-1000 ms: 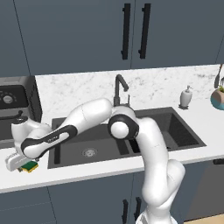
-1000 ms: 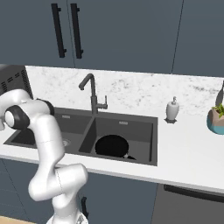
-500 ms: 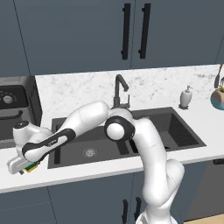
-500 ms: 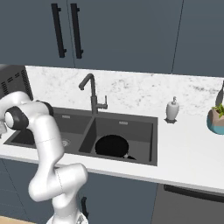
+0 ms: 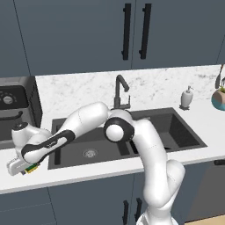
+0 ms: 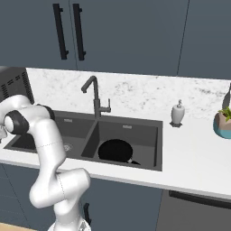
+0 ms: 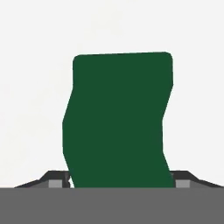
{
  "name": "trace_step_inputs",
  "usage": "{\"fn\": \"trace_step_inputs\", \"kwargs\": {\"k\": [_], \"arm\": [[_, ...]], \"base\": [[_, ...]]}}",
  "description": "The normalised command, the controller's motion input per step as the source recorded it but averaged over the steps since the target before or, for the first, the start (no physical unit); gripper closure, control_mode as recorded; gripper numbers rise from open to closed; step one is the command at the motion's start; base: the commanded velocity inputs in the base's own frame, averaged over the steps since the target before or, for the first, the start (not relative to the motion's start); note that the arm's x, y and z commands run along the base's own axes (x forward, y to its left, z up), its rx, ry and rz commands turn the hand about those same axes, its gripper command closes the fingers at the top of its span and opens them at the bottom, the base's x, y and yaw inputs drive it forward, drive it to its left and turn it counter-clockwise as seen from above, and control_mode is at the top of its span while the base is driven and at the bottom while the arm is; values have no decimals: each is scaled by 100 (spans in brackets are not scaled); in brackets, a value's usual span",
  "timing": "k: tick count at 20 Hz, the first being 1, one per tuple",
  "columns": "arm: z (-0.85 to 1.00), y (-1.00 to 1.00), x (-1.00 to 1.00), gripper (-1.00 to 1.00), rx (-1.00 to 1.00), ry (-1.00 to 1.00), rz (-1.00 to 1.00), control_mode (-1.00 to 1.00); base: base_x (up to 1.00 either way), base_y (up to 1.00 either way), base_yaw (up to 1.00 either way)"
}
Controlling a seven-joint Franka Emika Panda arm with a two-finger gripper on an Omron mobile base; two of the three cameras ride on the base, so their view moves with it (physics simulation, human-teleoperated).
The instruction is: Pick the pan and sponge and place them into the sink. Then turn on the water.
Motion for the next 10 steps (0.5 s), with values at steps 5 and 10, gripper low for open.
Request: {"fn": "trace_step_inputs", "kwargs": {"k": [5,10], "arm": [[0,0,-5,100,0,0,0,-100],[12,-36,-52,100,0,0,6,-100]], "base": [[0,0,0],[0,0,0]]}}
